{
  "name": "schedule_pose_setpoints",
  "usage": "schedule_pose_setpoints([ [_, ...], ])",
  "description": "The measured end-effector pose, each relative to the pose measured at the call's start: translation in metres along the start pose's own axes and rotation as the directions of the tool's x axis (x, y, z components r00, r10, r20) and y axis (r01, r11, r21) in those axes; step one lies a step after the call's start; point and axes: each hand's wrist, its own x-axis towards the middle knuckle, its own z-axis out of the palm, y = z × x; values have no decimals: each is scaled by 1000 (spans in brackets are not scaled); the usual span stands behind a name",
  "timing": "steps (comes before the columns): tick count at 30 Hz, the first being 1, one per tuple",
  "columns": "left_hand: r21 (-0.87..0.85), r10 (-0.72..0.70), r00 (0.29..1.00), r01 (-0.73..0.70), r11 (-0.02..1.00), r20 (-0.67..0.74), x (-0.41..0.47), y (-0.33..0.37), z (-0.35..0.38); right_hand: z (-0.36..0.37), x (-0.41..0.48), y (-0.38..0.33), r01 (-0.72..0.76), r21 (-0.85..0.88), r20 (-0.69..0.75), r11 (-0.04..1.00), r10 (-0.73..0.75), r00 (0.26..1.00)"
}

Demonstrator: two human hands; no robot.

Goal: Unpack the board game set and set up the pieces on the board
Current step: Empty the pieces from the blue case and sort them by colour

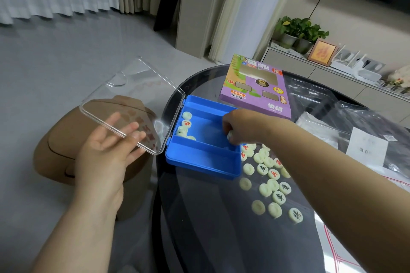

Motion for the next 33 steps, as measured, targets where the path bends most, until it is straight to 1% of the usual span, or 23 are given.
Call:
schedule_pose_setpoints([
  [4,6,2,1000,-2,1000,2,1,-1,-1,-1,-2,5,-6,117,-38,993,11,999],
  [7,8,3,1000,-3,1000,2,1,-2,-1,0,-5,8,19,187,-85,982,-3,996],
  [9,16,6,1000,-6,1000,-3,2,-2,-2,0,-7,12,39,294,-166,955,11,986],
  [11,23,10,1000,-10,1000,-7,3,-2,-3,-3,-13,20,54,450,-264,891,76,961],
  [13,27,12,1000,-12,1000,-13,4,-3,-4,-4,-20,33,56,524,-341,850,148,928],
  [15,29,16,1000,-15,999,-19,4,-4,-5,-1,-27,48,15,531,-350,847,203,914],
  [19,34,24,1000,-23,999,-18,5,-4,-3,16,-28,62,-105,530,-258,842,278,925],
  [23,40,26,1000,-26,999,-17,6,-6,-4,22,-16,54,-66,462,-278,884,215,936],
  [26,43,29,999,-28,999,-21,7,-6,-6,24,-11,50,-48,430,-259,901,174,950],
  [30,37,26,999,-25,999,-18,7,-5,-5,24,-15,55,-61,439,-220,896,173,960],
  [31,35,26,1000,-26,999,-16,6,-5,-5,22,-17,57,-56,449,-240,892,181,954],
  [33,26,26,1000,-25,999,-16,5,-4,-5,15,-20,58,-23,455,-328,890,191,925],
])
